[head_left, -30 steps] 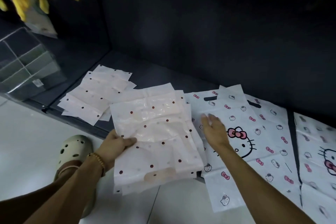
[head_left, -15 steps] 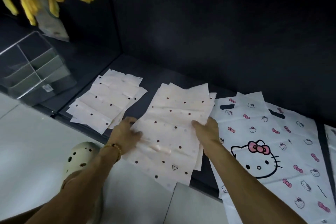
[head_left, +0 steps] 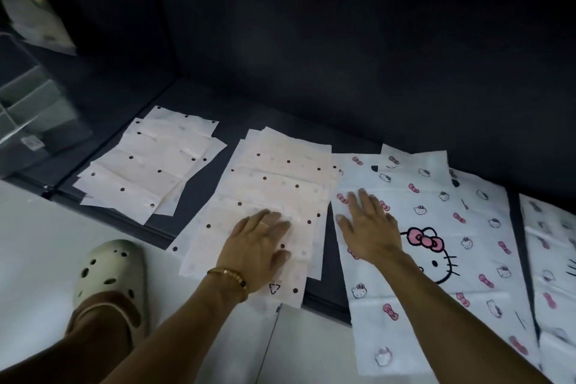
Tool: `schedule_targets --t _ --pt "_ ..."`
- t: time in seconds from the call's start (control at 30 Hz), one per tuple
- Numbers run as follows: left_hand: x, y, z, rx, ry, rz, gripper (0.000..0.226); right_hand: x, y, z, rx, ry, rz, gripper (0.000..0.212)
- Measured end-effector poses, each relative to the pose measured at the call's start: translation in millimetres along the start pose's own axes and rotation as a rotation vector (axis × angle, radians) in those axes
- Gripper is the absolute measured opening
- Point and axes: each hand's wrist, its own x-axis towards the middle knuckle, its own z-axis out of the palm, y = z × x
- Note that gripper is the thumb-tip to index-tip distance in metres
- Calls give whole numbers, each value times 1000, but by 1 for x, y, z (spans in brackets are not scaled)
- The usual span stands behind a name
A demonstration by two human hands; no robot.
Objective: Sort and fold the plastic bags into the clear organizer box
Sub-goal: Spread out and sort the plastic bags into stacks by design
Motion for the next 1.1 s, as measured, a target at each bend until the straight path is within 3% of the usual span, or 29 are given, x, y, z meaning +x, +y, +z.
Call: schedule_targets --t 0.1,0.17,0.27,0.37,0.43,0.53,0.63,0.77,0.93,1.03,1.1 --pt "2 1 -5 7 -26 -38 53 7 2 -17 89 -44 76 60" --pt "7 15 -15 -39 2 -69 47 -1 8 -27 188 27 135 57" --pt "16 60 -23 -384 111 -150 36 -29 45 -33 299 173 334 51" --pt "23 116 -16 -763 -24 -254 37 -68 107 -34 450 209 649 50" --pt "28 141 -3 -829 -71 -366 36 -93 144 -32 486 218 807 51" --pt "34 160 7 -911 20 -556 22 -117 181 -27 558 156 944 59" --pt "42 171 13 -991 -3 -613 30 -124 199 -24 653 80 914 64" --pt "56 181 11 -987 -50 -580 22 -131 204 -18 798 136 792 45" --pt "66 181 8 -837 -85 -536 17 -128 213 -18 1081 161 867 36" --pt "65 183 8 -688 -88 -469 26 -124 202 -22 1028 182 760 34" --pt "61 186 6 -611 -95 -434 37 -125 195 -23 943 248 617 9"
